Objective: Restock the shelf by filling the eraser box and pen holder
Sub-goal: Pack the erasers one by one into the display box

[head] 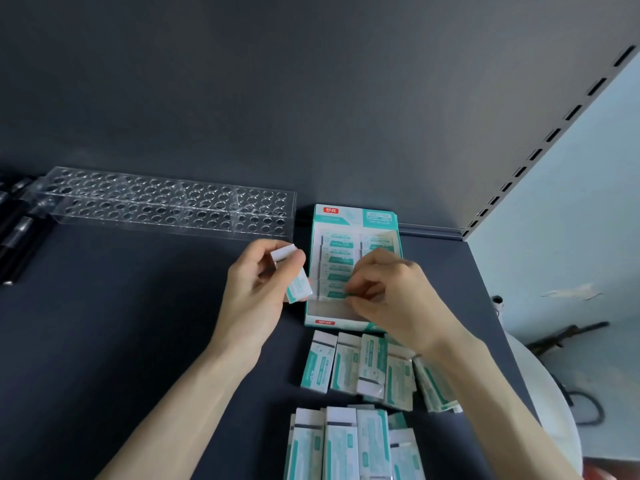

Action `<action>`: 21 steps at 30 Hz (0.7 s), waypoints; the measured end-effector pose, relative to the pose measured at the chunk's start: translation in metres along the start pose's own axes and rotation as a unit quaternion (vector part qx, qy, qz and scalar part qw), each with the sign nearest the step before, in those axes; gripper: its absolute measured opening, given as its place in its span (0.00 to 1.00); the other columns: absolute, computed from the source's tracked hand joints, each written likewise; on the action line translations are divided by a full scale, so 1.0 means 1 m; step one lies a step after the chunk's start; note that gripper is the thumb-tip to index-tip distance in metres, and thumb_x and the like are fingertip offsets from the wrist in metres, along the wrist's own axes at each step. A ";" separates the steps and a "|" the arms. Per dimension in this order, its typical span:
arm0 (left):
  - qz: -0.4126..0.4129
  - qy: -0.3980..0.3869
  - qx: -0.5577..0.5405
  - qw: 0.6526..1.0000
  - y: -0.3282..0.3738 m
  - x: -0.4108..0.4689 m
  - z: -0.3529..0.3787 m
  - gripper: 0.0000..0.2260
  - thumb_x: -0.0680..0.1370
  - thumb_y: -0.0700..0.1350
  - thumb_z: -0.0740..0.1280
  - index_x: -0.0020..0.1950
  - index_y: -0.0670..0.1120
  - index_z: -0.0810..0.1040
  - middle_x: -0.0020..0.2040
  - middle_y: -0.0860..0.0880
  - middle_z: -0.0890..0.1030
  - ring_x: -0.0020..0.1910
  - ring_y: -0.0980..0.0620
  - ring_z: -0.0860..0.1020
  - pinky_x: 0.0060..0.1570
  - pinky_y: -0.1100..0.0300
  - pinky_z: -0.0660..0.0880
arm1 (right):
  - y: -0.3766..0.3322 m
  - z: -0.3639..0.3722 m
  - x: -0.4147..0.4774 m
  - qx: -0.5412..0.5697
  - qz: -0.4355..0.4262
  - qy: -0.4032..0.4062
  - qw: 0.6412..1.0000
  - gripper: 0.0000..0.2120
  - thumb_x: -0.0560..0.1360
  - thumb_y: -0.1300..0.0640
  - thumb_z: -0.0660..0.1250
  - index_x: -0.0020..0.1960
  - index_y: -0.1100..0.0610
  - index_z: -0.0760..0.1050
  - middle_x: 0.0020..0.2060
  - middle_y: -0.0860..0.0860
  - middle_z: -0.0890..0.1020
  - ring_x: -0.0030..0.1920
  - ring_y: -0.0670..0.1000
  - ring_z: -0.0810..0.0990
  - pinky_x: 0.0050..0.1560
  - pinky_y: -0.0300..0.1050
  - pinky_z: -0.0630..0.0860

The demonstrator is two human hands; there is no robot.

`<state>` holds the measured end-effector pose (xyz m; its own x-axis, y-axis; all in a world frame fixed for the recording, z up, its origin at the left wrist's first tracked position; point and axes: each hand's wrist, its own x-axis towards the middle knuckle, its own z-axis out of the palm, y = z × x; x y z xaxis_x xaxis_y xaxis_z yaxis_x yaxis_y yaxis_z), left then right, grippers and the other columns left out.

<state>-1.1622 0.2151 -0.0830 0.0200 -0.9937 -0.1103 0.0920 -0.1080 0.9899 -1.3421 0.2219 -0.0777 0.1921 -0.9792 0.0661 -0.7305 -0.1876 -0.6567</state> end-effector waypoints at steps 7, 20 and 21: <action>0.031 -0.009 -0.001 0.999 0.001 -0.004 0.001 0.05 0.74 0.42 0.70 0.48 0.43 0.79 0.36 0.53 0.80 0.36 0.61 0.77 0.35 0.69 0.72 | -0.001 -0.001 0.000 -0.013 0.006 -0.003 1.000 0.05 0.68 0.62 0.75 0.43 0.57 0.82 0.45 0.45 0.73 0.35 0.41 0.76 0.43 0.32 0.75; 0.087 -0.122 -0.050 0.987 0.005 -0.013 0.003 0.09 0.72 0.42 0.72 0.50 0.41 0.80 0.47 0.42 0.83 0.42 0.50 0.81 0.48 0.58 0.78 | -0.023 -0.026 -0.018 0.379 0.054 -0.030 0.923 0.09 0.68 0.58 0.68 0.44 0.64 0.77 0.38 0.55 0.84 0.38 0.52 0.83 0.43 0.39 0.79; 0.095 -0.129 -0.042 0.986 0.004 -0.014 0.003 0.09 0.72 0.42 0.72 0.50 0.42 0.81 0.48 0.42 0.83 0.45 0.49 0.81 0.50 0.59 0.78 | -0.020 -0.026 -0.020 0.374 0.052 -0.015 0.926 0.09 0.67 0.59 0.70 0.44 0.63 0.77 0.39 0.54 0.84 0.39 0.52 0.83 0.45 0.40 0.79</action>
<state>-1.1655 0.2281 -0.0770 -0.2079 -0.9715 0.1143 0.1926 0.0739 0.9785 -1.3484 0.2431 -0.0463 0.1734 -0.9840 -0.0403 -0.0898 0.0249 -0.9956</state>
